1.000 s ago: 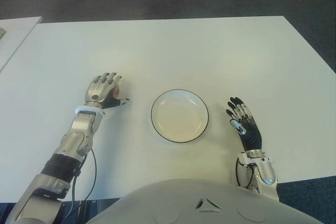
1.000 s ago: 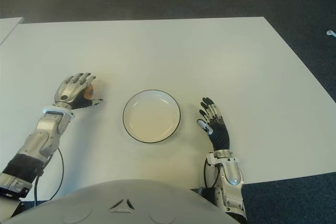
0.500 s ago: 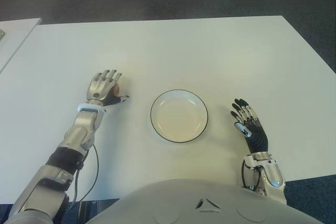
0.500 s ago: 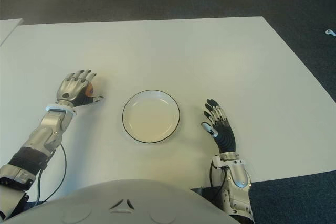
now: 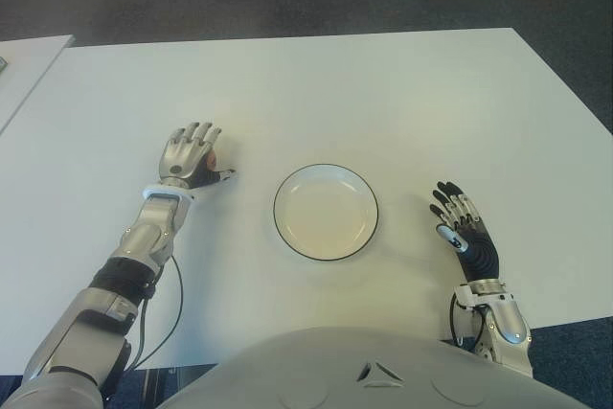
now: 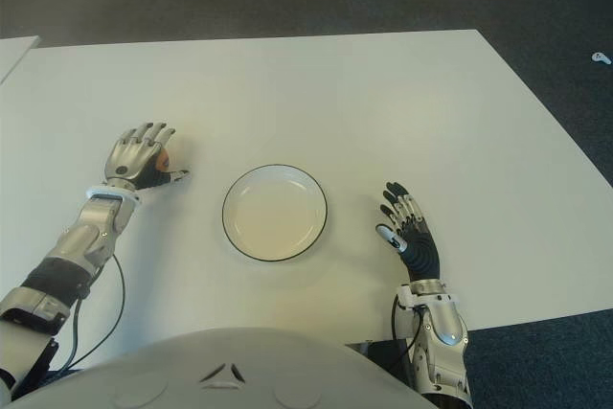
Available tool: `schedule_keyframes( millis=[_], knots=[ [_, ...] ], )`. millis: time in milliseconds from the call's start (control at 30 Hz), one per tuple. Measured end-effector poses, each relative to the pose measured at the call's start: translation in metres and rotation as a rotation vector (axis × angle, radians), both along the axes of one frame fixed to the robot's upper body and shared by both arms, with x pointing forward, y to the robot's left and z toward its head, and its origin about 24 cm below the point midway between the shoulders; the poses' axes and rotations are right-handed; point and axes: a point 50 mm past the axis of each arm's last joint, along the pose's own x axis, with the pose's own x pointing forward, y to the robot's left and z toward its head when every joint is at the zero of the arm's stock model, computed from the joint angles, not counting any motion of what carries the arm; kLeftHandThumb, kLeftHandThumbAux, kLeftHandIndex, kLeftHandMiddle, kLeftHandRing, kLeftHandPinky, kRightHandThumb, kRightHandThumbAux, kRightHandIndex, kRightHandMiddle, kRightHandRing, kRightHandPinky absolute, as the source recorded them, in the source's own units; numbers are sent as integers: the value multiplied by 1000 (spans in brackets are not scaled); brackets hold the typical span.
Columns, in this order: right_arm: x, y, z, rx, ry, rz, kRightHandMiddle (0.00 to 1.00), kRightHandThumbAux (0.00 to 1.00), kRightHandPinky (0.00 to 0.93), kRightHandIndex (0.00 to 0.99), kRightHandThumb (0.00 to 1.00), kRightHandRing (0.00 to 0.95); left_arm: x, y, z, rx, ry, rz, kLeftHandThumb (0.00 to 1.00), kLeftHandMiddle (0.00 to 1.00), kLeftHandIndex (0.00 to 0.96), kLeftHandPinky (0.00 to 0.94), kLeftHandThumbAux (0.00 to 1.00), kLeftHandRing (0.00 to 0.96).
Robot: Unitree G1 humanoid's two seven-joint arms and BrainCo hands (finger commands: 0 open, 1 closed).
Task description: Put the apples into the plate.
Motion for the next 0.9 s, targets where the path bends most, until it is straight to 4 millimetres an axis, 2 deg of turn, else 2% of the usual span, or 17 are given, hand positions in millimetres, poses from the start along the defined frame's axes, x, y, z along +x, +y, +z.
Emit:
schedule_keyframes(
  millis=[500,900],
  knots=[
    [-4,-12,1,-6,5,-21,13,589,0,0,156,0,1,4,-5,18,-25,4,226,0,18,1,443,0],
    [-5,-24,2,-51,22,-1,1,639,0,0,122,0,3,5,-6,25,-34,5,259,6,23,51,492,3]
  ],
)
